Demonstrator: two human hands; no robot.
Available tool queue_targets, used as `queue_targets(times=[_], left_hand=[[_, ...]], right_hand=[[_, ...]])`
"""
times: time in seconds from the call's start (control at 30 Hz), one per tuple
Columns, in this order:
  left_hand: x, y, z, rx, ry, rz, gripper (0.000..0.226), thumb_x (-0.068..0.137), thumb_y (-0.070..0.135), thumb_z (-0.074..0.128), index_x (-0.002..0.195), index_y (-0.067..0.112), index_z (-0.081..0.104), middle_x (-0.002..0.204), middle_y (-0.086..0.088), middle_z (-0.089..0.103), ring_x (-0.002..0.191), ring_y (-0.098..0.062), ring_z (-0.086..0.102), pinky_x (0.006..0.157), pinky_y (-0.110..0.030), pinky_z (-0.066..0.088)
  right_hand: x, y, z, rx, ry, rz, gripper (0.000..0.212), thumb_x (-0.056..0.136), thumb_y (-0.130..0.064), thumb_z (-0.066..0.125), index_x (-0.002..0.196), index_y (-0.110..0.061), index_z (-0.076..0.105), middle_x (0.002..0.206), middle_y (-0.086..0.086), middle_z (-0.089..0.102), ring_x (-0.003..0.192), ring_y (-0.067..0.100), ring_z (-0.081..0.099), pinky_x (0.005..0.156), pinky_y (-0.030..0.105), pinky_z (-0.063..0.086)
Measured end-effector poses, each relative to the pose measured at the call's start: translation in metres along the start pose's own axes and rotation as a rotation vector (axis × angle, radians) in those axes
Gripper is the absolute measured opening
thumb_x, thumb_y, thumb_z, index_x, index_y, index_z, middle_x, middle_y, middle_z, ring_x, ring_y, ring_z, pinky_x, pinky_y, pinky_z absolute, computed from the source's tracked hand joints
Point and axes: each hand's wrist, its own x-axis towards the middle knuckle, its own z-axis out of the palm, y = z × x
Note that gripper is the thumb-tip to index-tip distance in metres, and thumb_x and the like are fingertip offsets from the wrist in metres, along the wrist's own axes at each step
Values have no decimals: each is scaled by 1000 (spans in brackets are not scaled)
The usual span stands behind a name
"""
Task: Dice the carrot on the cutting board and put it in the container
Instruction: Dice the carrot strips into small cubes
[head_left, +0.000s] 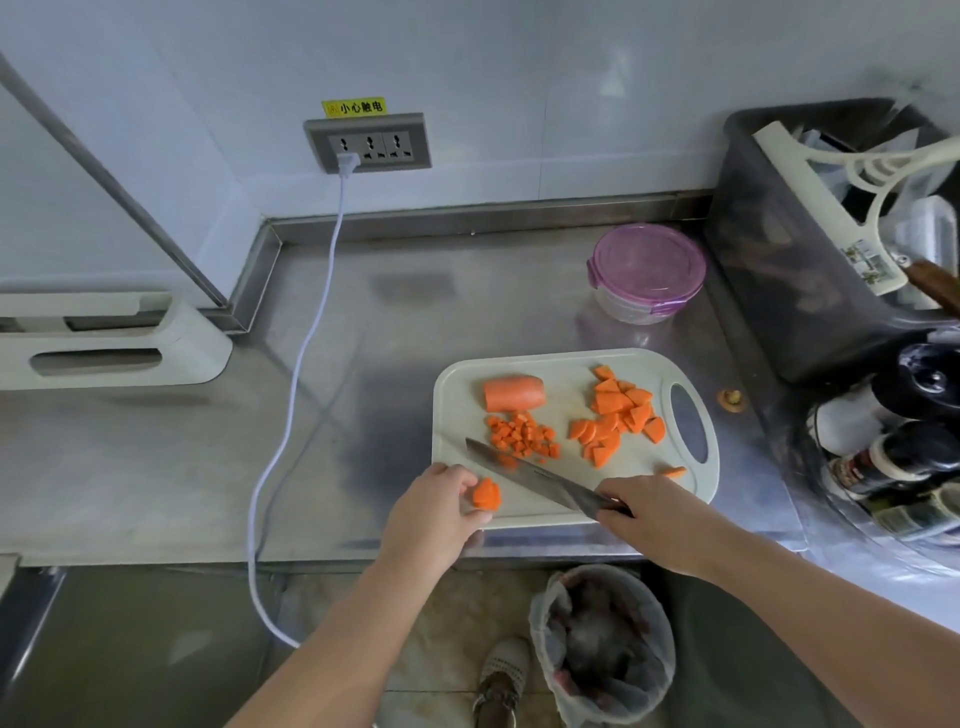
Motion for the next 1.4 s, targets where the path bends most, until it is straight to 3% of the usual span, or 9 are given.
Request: queue_targets(times=[0.1, 0.2, 0.27, 0.43, 0.6, 0.93, 1.07, 1.23, 1.4], left_hand=[[1, 7, 2, 76, -18, 41, 34, 88, 31, 64, 120, 25, 55, 121, 9, 50, 106, -12, 55, 80, -24, 44], [4, 11, 5, 100, -39, 79, 29, 93, 24, 57, 121, 25, 54, 123, 10, 46, 96, -11, 58, 57, -10, 34], [6, 11, 6, 102, -36, 96, 25, 95, 21, 54, 119, 24, 55, 121, 10, 45, 88, -9, 57, 48, -11, 33], [8, 15, 6, 153, 31, 86, 18, 94, 32, 53, 110, 23, 56, 113, 8, 49, 87, -12, 60, 69, -25, 48], [4, 18, 9, 102, 57, 50, 29, 91, 37, 58, 115, 22, 53, 109, 10, 48, 76, -8, 54, 58, -15, 37], [1, 22, 17, 0, 152, -41, 16, 93, 32, 55, 105, 22, 59, 96, 7, 63, 80, -12, 63, 68, -23, 49], [9, 19, 16, -61, 218, -91, 13, 92, 25, 59, 103, 20, 62, 98, 3, 65, 87, -17, 63, 76, -33, 53], [8, 17, 19, -138, 295, -91, 12, 92, 18, 58, 101, 18, 66, 99, 6, 60, 81, -14, 60, 57, -15, 41], [9, 16, 24, -203, 314, -127, 9, 89, 22, 63, 97, 19, 67, 88, 7, 60, 79, -13, 59, 65, -23, 44]], right_hand=[[1, 2, 1, -3, 26, 38, 14, 97, -25, 44, 87, -25, 54, 76, -8, 57, 72, 13, 55, 64, 23, 44], [0, 3, 1, 5, 41, 36, 17, 98, -25, 43, 83, -26, 52, 71, -11, 53, 67, 9, 51, 61, 21, 41], [-3, 2, 0, 5, 47, 22, 19, 99, -25, 43, 81, -28, 50, 68, -11, 51, 63, 7, 49, 56, 20, 39], [-6, 1, 2, 27, 46, 22, 17, 99, -26, 44, 84, -29, 51, 72, -13, 52, 69, 8, 51, 58, 19, 40], [-4, -3, 8, 43, 69, 34, 13, 100, -27, 43, 94, -27, 54, 80, -13, 54, 72, 4, 52, 56, 16, 40], [-9, -19, 31, 60, 72, 26, 21, 101, -31, 40, 101, -19, 57, 92, 0, 64, 79, 17, 61, 75, 34, 56], [-6, -24, 33, 54, 93, 27, 18, 102, -29, 37, 100, -21, 53, 90, 0, 62, 77, 15, 61, 72, 31, 56], [-5, -27, 35, 42, 95, 37, 17, 103, -30, 36, 103, -23, 51, 89, -3, 61, 75, 13, 60, 71, 28, 55], [-7, -28, 37, 52, 93, 36, 21, 103, -30, 36, 110, -21, 53, 92, -4, 60, 78, 12, 59, 70, 24, 52]])
